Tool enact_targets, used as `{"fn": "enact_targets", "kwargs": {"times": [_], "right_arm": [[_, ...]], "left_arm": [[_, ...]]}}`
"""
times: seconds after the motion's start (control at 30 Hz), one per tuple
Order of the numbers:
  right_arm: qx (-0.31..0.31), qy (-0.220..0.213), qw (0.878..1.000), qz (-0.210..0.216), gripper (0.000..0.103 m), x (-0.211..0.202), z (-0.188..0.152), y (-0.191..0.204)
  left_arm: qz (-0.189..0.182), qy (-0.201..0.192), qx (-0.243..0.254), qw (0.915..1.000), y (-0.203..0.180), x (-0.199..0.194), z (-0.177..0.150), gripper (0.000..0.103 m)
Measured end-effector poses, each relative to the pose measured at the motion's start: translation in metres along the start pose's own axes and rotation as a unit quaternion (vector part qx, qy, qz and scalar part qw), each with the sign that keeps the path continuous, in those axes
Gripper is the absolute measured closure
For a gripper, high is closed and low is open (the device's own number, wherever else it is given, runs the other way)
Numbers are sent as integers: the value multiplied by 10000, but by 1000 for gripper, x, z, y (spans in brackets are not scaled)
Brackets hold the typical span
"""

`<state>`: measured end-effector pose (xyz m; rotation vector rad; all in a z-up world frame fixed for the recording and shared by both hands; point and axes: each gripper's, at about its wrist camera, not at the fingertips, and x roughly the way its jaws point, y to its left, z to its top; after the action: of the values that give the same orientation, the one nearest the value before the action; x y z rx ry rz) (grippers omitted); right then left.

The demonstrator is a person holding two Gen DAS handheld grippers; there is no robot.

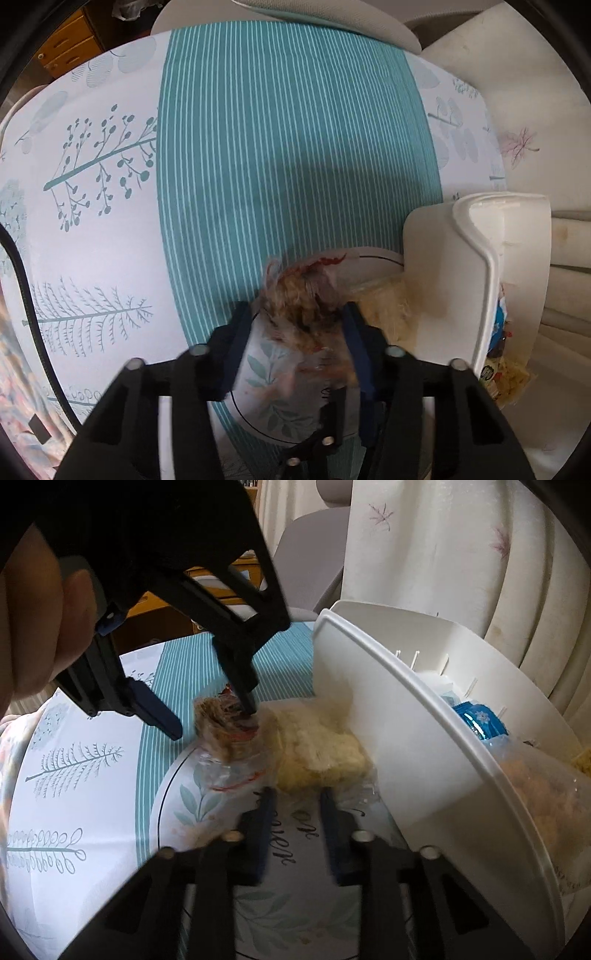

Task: Organize snacks
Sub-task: 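Grasp the clear bag of fried snacks with the left tool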

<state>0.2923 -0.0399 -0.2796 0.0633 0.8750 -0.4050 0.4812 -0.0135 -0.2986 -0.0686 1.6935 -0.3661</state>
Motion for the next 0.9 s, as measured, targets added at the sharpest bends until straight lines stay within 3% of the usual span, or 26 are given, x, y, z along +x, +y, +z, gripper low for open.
{"fn": "enact_targets", "kwargs": {"times": [0.2, 0.33, 0.67, 0.9], "right_arm": [[2, 142, 9997, 185, 95, 1, 4, -3], [17, 299, 9989, 364, 99, 3, 7, -7], [14, 578, 9945, 878, 100, -9, 14, -11], [-207, 398, 9935, 1050, 103, -38, 22, -6]], "left_arm": [[-191, -19, -246, 9995, 6, 2, 2, 59], [-48, -37, -257, 9997, 10, -1, -1, 59], [198, -179, -495, 9984, 40, -23, -19, 60], [236, -274, -597, 9976, 53, -49, -49, 60]]}}
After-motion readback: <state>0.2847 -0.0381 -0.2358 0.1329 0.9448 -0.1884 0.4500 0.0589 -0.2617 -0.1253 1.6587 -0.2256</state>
